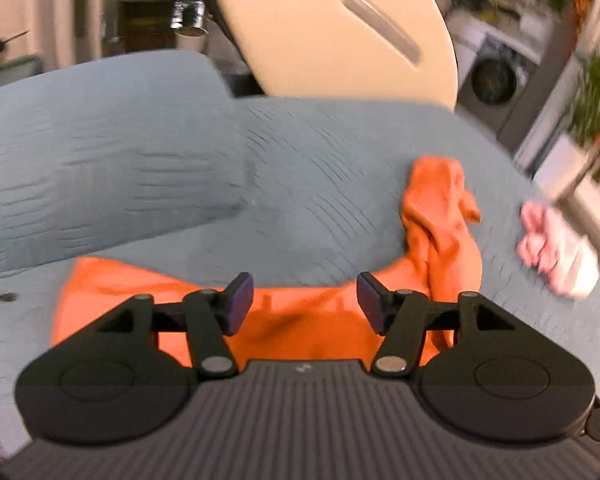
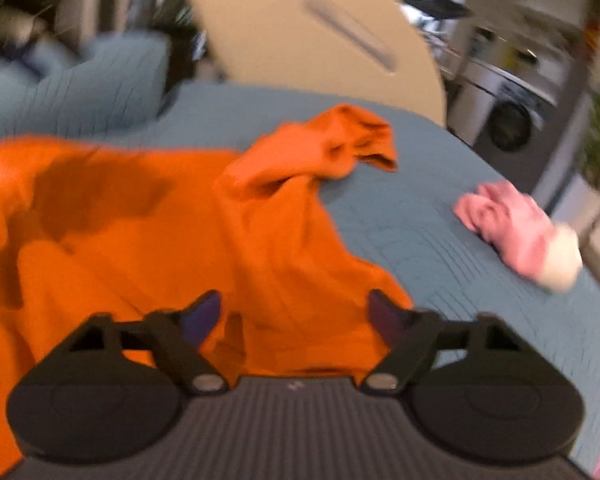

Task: Fold clothes
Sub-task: 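Open both grippers and smooth the spread jersey on the bed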

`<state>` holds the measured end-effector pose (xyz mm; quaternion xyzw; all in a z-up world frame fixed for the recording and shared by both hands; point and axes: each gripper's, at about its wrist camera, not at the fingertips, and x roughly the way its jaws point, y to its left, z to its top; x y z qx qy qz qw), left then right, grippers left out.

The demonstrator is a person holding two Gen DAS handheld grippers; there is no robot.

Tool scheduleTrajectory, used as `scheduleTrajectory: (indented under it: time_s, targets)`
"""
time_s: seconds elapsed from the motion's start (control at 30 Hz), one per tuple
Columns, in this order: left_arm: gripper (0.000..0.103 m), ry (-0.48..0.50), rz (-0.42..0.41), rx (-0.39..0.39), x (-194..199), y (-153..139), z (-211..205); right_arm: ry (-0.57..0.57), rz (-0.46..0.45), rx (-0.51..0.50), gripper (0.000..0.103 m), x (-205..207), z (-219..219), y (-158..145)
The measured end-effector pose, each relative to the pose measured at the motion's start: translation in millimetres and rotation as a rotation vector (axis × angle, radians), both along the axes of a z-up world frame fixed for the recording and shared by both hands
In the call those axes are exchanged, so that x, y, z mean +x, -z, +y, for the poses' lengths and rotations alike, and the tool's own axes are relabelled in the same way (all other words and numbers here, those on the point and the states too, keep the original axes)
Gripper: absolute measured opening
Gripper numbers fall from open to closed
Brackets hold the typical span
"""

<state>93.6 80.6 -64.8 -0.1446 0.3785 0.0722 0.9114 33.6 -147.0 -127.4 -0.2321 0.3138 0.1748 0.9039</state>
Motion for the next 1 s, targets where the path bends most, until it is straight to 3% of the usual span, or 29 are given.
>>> scheduleTrajectory:
  time_s: [0.07, 0.1, 0.13, 0.2, 0.27, 0.3, 0.33, 0.43, 0.53, 0.6, 0.73, 0.8, 0.87, 1.0]
  targets:
    - [0.06, 0.015, 0.005, -0.03, 3.7, 15.2, -6.2, -0.041, -0.004, -0.099, 0.048, 2.5, 13.1, 6.4]
    - [0.06, 0.036, 0.037, -0.059, 8.2, 31.2, -5.7, -0.038, -0.017, -0.163, 0.018, 7.4, 16.0, 7.6]
    - [0.06, 0.053, 0.068, -0.085, 12.4, 45.5, -5.4, -0.027, -0.027, -0.21, 0.008, 13.8, 15.8, 6.9]
    - [0.06, 0.045, 0.113, -0.11, 18.1, 54.2, -6.7, 0.052, -0.038, -0.211, 0.007, 36.8, -3.3, -5.7]
    - [0.06, 0.04, 0.156, -0.132, 23.5, 62.4, -8.3, 0.216, -0.018, -0.108, 0.007, 70.2, -42.2, -21.7]
    - [0.06, 0.053, 0.157, -0.12, 24.6, 63.8, -10.6, 0.301, 0.001, -0.043, 0.009, 87.7, -63.8, -28.7]
    - [0.06, 0.067, 0.158, -0.106, 25.8, 65.2, -13.2, 0.386, 0.019, 0.023, 0.03, 105.2, -85.4, -35.7]
    - [0.061, 0.111, 0.166, -0.035, 29.7, 70.4, -25.3, 0.572, 0.15, 0.245, 0.07, 144.4, -138.1, -35.4]
    - [0.061, 0.117, 0.158, -0.002, 29.1, 72.5, -29.6, 0.651, 0.254, 0.382, 0.069, 158.2, -154.4, -27.4]
    - [0.061, 0.124, 0.117, -0.011, 26.0, 62.5, -28.9, 0.665, 0.258, 0.465, 0.07, 158.0, -155.6, -31.0]
    - [0.061, 0.133, 0.056, -0.034, 22.2, 49.4, -29.0, 0.699, 0.269, 0.763, 0.076, 147.6, -167.7, -48.1]
    - [0.062, 0.149, 0.082, -0.04, 25.6, 55.0, -30.5, 0.68, 0.261, 0.792, 0.082, 144.9, -163.4, -56.8]
    - [0.062, 0.171, 0.123, -0.049, 30.6, 63.3, -32.3, 0.646, 0.243, 0.755, 0.081, 137.5, -152.5, -63.8]
    - [0.062, 0.212, 0.178, -0.029, 38.5, 73.0, -37.5, 0.496, 0.153, 0.5, 0.082, 87.7, -114.5, -76.1]
